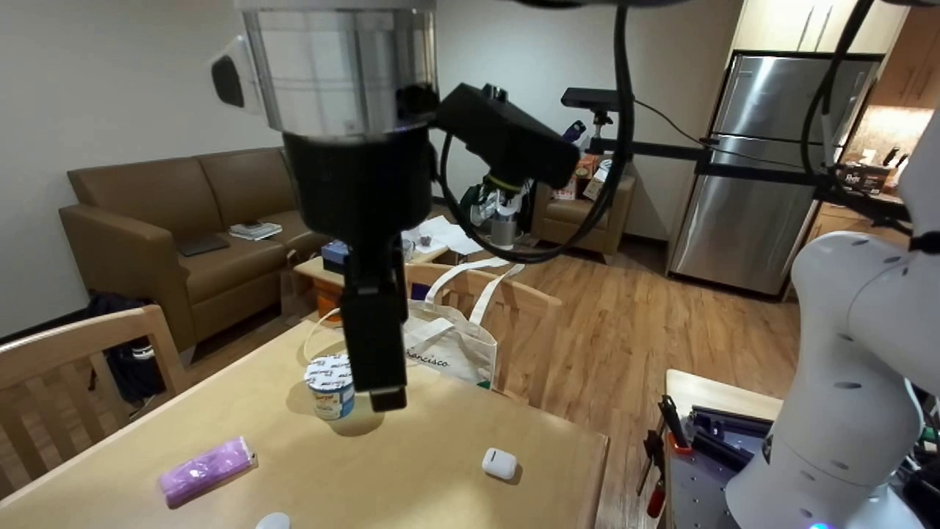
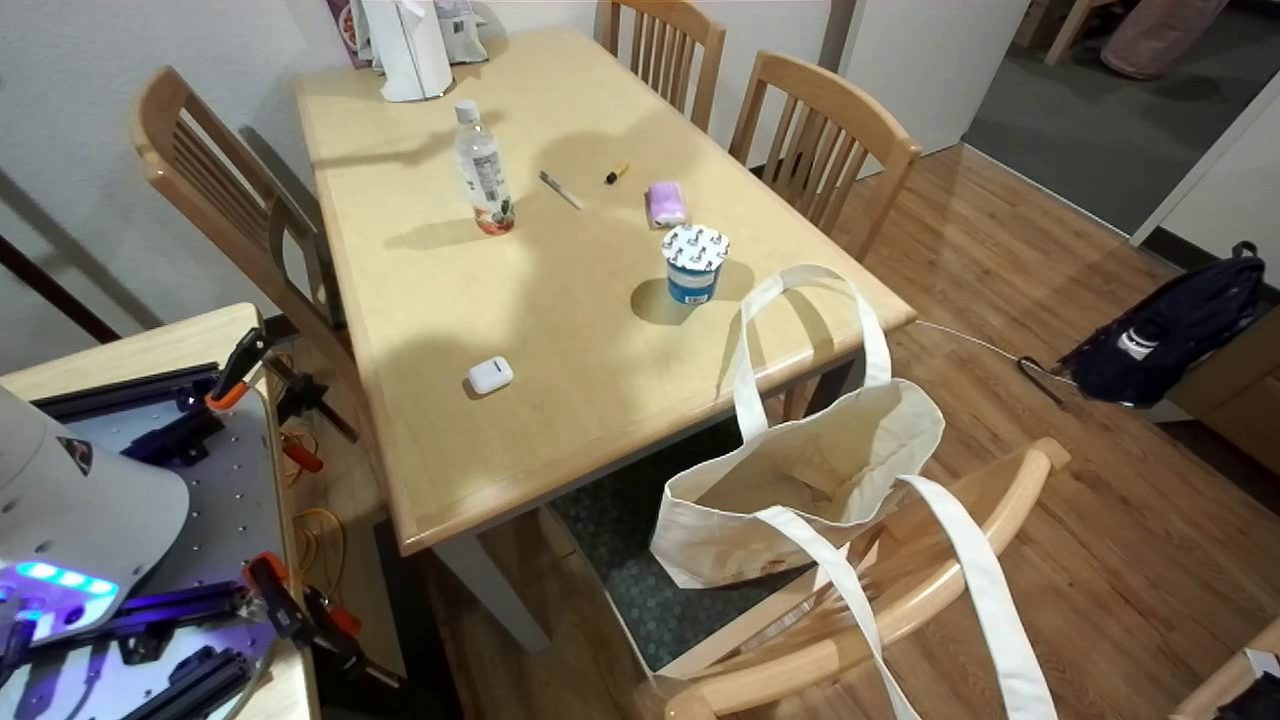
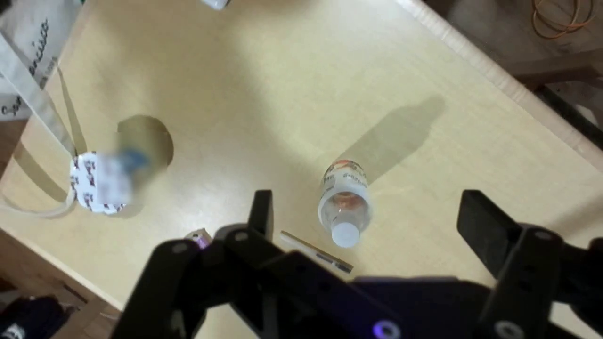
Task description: Put the bottle in the bag
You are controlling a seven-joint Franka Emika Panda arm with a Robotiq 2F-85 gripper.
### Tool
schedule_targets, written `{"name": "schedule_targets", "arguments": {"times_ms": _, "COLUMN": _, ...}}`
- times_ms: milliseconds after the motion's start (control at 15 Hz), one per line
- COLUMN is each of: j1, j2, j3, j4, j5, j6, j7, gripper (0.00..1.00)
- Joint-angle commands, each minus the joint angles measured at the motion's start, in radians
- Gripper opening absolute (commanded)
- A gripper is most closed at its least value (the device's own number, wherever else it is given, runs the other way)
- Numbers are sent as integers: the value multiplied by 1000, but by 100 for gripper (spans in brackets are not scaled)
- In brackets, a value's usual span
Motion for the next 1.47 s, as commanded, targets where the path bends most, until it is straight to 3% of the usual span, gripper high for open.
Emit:
{"name": "schedule_targets", "arguments": {"times_ms": 0, "j1": 23, "j2": 84, "j3": 8, "j4": 101, "j5": 113, "j6": -117, "j7": 115, "gripper": 100}}
{"name": "schedule_targets", "arguments": {"times_ms": 333, "j1": 33, "j2": 171, "j3": -3, "j4": 122, "j5": 321, "j6": 40, "j7": 200, "gripper": 100}}
{"name": "schedule_targets", "arguments": {"times_ms": 667, "j1": 52, "j2": 229, "j3": -19, "j4": 93, "j5": 385, "j6": 282, "j7": 371, "gripper": 100}}
{"name": "schedule_targets", "arguments": {"times_ms": 933, "j1": 90, "j2": 254, "j3": -55, "j4": 83, "j5": 301, "j6": 380, "j7": 555, "gripper": 100}}
{"name": "schedule_targets", "arguments": {"times_ms": 1133, "j1": 117, "j2": 257, "j3": -92, "j4": 86, "j5": 174, "j6": 359, "j7": 734, "gripper": 100}}
{"name": "schedule_targets", "arguments": {"times_ms": 1400, "j1": 121, "j2": 256, "j3": -101, "j4": 115, "j5": 96, "j6": 291, "j7": 853, "gripper": 100}}
